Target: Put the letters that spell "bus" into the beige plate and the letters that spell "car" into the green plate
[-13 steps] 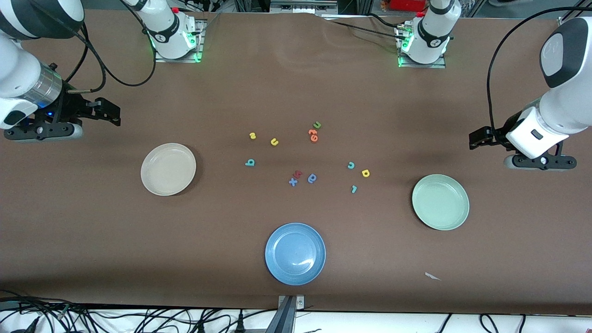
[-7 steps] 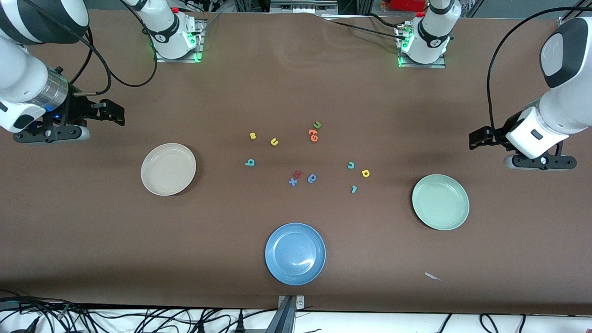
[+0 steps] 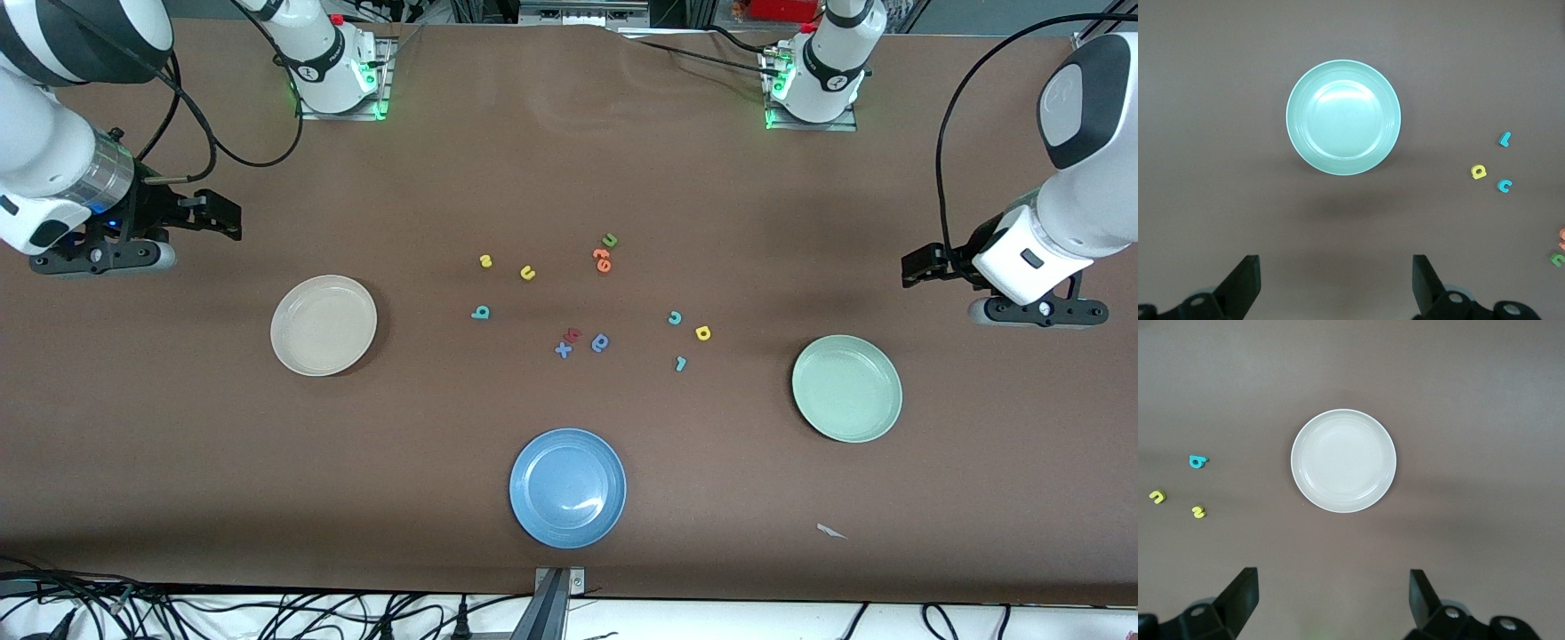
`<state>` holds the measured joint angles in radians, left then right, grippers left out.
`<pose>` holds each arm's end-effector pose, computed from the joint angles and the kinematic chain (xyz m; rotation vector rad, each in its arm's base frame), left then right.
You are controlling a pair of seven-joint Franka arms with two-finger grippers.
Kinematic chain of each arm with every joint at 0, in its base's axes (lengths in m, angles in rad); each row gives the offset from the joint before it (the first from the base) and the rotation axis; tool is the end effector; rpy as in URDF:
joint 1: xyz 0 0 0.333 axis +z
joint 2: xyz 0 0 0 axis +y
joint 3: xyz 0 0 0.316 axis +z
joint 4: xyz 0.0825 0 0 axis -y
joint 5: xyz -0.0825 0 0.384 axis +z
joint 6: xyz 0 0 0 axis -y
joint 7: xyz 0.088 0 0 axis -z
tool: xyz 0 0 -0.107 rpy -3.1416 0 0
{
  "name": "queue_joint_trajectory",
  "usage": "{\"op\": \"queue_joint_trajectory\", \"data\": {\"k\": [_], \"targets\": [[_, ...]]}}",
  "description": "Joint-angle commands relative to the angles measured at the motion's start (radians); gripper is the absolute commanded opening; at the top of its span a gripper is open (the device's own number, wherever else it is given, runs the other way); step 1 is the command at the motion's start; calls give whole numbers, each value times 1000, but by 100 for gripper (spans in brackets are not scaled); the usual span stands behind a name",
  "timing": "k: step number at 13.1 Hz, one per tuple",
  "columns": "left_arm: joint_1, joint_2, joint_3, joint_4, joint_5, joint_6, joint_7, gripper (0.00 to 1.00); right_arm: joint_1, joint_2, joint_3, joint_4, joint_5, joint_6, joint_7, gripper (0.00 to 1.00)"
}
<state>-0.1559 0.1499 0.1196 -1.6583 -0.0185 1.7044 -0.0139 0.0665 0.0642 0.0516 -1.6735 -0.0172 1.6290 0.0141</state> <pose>0.5971 -0.0273 0.5081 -3.1351 0.0304 0.1611 0.5671 0.0648 0.5448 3.1118 0.1651 -0.1676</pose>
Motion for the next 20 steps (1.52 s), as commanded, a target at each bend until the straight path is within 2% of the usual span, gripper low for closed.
{"op": "queue_joint_trajectory", "data": {"k": [1,20], "targets": [[1,-13,-5,-14,28,1,17,100,-4,6,4,23,5,-21,-11,100],[-1,-15,-5,-15,28,1,17,100,-10,-9,1,12,5,-23,-20,100]]}}
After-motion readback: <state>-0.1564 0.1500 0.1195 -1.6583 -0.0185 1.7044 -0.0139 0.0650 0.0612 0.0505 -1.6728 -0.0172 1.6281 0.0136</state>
